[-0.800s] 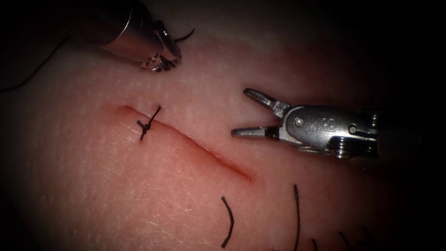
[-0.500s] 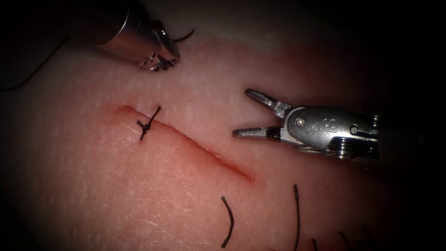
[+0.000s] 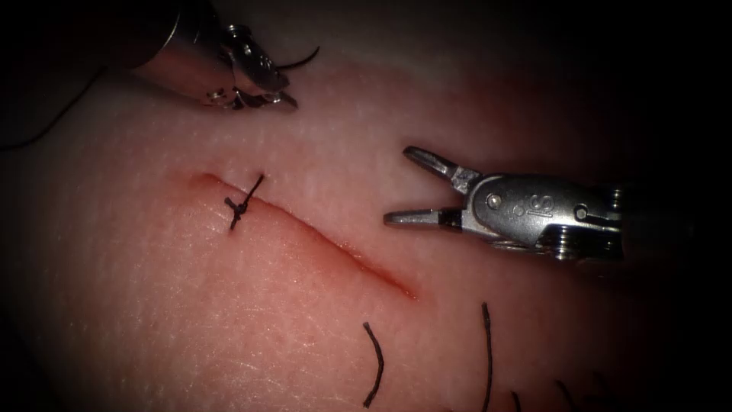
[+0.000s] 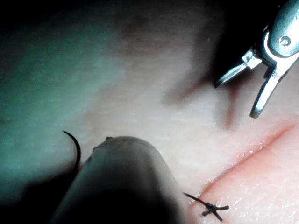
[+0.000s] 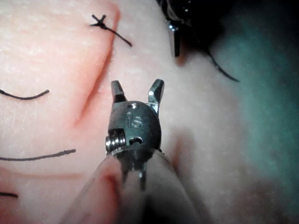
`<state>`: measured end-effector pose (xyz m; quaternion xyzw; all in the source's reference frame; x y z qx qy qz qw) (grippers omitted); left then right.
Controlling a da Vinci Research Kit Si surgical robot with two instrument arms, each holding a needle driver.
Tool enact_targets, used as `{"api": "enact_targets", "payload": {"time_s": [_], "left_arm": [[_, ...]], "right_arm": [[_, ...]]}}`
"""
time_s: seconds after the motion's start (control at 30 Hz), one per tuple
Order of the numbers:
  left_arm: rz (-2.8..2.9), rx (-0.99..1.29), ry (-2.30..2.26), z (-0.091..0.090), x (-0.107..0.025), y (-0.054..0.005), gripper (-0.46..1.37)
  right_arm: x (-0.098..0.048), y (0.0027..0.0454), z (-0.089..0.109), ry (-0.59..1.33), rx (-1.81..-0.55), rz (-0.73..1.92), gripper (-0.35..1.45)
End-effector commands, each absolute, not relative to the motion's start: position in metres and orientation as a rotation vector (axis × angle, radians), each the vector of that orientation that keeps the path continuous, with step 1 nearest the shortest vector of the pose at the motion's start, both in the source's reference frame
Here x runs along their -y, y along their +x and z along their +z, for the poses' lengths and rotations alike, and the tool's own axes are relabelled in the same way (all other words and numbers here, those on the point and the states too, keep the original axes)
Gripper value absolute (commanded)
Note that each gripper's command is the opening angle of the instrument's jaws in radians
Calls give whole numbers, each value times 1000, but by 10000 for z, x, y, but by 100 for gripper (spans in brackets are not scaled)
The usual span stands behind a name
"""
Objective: Wound Closure
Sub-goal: Pick up the needle with the left gripper
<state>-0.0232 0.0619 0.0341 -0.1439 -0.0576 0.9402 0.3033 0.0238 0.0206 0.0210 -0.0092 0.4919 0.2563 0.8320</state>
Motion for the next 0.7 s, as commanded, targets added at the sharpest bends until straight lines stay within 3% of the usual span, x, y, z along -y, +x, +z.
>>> {"api": "enact_targets", "payload": {"time_s": [0.03, 0.13, 0.27, 0.5, 0.7], "left_arm": [[2502, 144, -408, 341, -621, -231, 93], [2518, 149, -431, 342, -623, -230, 114], [2529, 140, -424, 343, -626, -229, 117], [2498, 153, -433, 351, -642, -225, 113], [2452, 194, -478, 361, -650, -221, 85]], "right_arm": [[-206, 238, 210, -18, -1044, 542, 104], [-205, 238, 211, -19, -1044, 541, 104], [-204, 238, 212, -20, -1044, 540, 104], [-203, 238, 212, -20, -1045, 539, 104], [-202, 237, 212, -20, -1045, 538, 104]]}}
